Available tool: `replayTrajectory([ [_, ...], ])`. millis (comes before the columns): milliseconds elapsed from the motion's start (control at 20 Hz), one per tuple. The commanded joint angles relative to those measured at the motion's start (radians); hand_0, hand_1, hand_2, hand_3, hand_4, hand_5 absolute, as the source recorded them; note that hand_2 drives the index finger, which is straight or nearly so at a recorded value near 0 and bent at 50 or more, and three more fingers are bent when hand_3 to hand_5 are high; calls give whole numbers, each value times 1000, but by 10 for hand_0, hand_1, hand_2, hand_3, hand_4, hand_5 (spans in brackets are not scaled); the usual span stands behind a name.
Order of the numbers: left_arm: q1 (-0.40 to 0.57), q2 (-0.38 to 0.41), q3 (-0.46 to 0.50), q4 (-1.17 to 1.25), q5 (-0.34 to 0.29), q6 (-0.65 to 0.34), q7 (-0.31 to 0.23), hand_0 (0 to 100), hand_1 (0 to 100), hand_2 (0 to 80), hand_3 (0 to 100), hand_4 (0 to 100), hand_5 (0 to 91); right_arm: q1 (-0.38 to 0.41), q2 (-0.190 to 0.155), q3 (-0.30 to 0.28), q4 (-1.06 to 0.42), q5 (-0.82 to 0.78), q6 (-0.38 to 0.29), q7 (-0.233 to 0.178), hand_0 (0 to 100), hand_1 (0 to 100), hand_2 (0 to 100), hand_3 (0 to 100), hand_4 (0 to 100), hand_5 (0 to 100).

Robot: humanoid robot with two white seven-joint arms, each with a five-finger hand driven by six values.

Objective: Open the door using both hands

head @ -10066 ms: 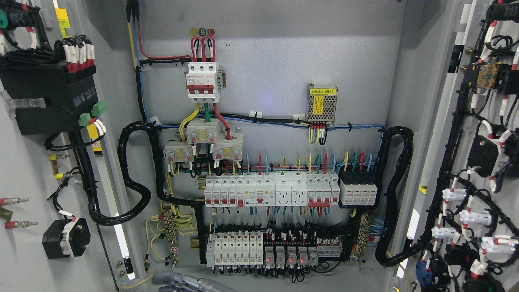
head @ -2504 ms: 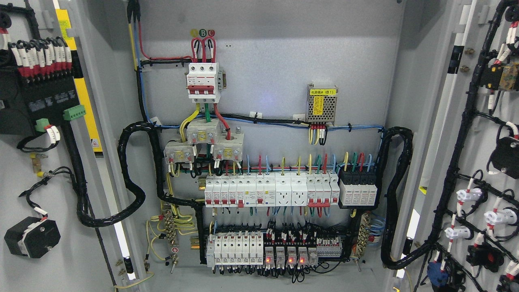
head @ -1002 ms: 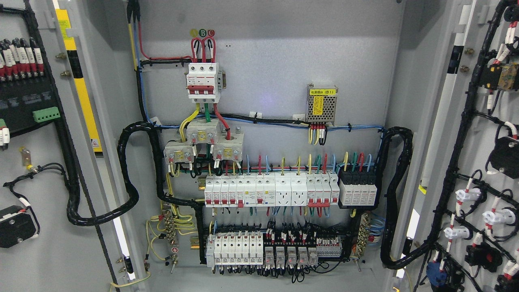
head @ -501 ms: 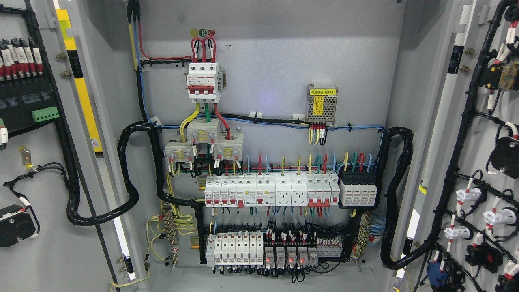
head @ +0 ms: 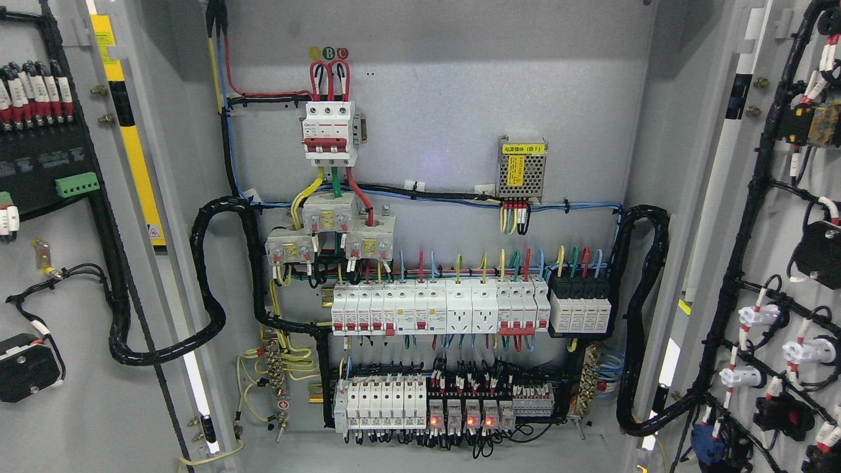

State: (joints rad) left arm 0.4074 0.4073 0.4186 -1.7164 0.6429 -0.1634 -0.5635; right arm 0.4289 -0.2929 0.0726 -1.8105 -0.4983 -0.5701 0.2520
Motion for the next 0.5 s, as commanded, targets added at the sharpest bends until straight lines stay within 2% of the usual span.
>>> replayTrajectory([
  [0,14,-295,-228,240,-187,-5,2,120,556,0,0,0,0,-27,72,134,484,167,-5,1,0,500,40,0,0,0],
  [150,-13,-352,-235,536,-190,-7,16,120,556,0,0,0,0,-100,152,145,747,233,-4,1,0,500,40,0,0,0],
  [300,-93,-377,-235,872,-189,-10,92,120,556,0,0,0,0,-221,221,138,1073,290,-2,1,0,500,40,0,0,0],
  [451,-204,-377,-235,1227,-189,-15,96,120,556,0,0,0,0,-335,276,138,1418,302,3,-4,0,500,40,0,0,0],
])
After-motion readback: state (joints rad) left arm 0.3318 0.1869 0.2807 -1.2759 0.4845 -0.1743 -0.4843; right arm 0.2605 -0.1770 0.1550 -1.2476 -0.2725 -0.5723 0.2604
